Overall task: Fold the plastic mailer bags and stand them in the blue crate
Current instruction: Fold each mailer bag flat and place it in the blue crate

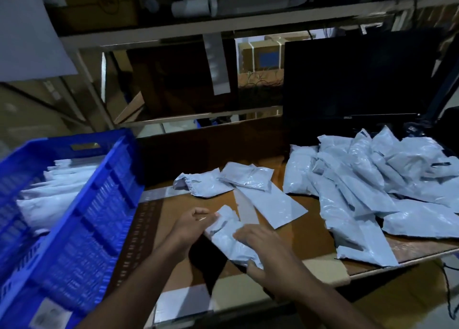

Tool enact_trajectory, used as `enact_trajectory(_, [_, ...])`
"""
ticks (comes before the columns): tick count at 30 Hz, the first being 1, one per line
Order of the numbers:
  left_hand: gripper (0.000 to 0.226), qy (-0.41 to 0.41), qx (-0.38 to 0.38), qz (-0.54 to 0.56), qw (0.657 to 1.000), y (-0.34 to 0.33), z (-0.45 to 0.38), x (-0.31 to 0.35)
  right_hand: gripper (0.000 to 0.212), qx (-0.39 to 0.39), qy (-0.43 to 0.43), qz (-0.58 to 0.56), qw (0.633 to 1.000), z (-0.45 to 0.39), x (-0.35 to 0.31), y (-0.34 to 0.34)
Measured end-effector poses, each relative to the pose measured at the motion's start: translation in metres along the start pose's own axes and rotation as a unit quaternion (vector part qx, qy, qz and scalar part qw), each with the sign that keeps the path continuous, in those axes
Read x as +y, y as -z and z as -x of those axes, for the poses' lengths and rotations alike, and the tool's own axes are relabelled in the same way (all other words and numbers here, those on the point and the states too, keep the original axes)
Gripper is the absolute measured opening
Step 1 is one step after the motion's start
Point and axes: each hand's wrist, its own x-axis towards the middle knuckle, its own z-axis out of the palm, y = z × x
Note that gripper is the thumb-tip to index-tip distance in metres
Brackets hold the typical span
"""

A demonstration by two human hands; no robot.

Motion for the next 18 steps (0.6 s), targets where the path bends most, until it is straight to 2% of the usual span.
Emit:
enact_trajectory(4, [0.032,0.006,0.056,-0.010,0.998,0.042,0.010,-0.026,0.074,-0.026,0.031,0.053,0.998,-0.014,0.000,-0.013])
enact_trajectory(7, [0.031,-0.035,0.120,-0.132,0.983,0.060,0.026,-0.044,0.078,-0.043,0.038,0.146,0.988,-0.019,-0.006,-0.026])
enact_trajectory(11, [0.034,-0.088,0.180,-0.286,0.937,0.067,0.053,-0.057,0.080,-0.024,-0.009,0.238,0.971,-0.016,-0.016,-0.038])
enact_trajectory(14, [0.035,-0.233,0.218,-0.405,0.857,0.069,0.061,-0.057,0.063,0.045,-0.007,0.247,0.968,-0.013,-0.030,-0.043])
enact_trajectory(15, [0.034,-0.272,0.209,-0.415,0.842,0.067,0.061,-0.053,0.059,0.065,-0.009,0.240,0.969,-0.014,-0.036,-0.044])
enact_trajectory(18, [0.050,-0.293,0.080,-0.409,0.861,0.056,0.057,-0.045,0.053,0.071,-0.029,0.218,0.973,-0.021,-0.043,-0.053])
